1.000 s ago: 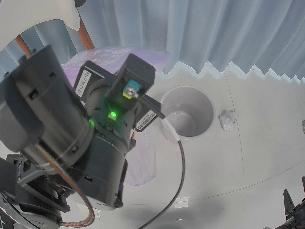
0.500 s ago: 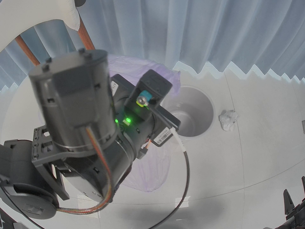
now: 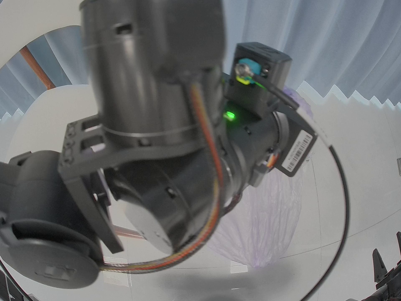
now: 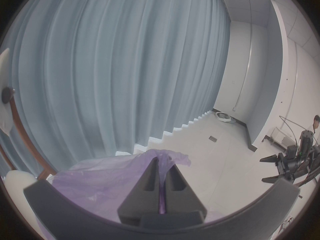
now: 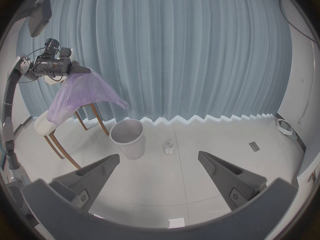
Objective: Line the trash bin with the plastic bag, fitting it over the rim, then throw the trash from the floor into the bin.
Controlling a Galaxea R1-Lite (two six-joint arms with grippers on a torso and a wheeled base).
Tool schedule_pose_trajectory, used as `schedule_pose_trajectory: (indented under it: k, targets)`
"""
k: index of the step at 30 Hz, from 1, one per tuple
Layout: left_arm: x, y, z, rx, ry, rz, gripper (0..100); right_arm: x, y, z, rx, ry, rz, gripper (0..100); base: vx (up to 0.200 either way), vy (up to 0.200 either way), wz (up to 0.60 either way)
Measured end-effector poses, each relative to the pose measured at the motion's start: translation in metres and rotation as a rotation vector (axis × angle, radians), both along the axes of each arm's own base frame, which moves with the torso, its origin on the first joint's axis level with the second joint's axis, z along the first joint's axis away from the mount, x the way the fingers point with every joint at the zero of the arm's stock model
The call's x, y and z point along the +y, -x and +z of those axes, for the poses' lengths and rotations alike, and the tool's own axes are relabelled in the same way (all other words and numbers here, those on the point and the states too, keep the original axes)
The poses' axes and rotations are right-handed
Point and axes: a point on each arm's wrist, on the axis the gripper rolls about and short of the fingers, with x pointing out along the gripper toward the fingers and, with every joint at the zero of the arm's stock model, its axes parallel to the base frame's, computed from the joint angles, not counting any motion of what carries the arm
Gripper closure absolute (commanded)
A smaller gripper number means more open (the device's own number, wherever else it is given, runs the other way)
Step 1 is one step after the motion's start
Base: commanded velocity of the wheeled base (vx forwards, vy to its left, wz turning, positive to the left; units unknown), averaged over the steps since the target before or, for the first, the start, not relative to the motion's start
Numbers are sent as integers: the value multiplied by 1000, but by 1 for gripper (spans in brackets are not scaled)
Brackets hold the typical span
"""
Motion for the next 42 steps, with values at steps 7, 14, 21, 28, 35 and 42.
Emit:
schedule_pose_trajectory:
  k: [7, 14, 21, 28, 35, 42]
  targets:
    - [-20, -3, 3, 15, 46, -60, 100, 0, 0, 0, 0, 0, 0, 0, 0, 0, 0]
    - [-39, -14, 17, 15, 106, -77, 100, 0, 0, 0, 0, 0, 0, 0, 0, 0, 0]
    - [-51, -31, -1, 56, 62, -62, 100, 0, 0, 0, 0, 0, 0, 0, 0, 0, 0]
    - [-49, -63, -26, 60, -17, -18, 100, 0, 0, 0, 0, 0, 0, 0, 0, 0, 0]
    - [-43, -95, -40, 15, -58, 21, 100, 0, 0, 0, 0, 0, 0, 0, 0, 0, 0]
    - [-37, -110, -45, 20, -70, 58, 100, 0, 0, 0, 0, 0, 0, 0, 0, 0, 0]
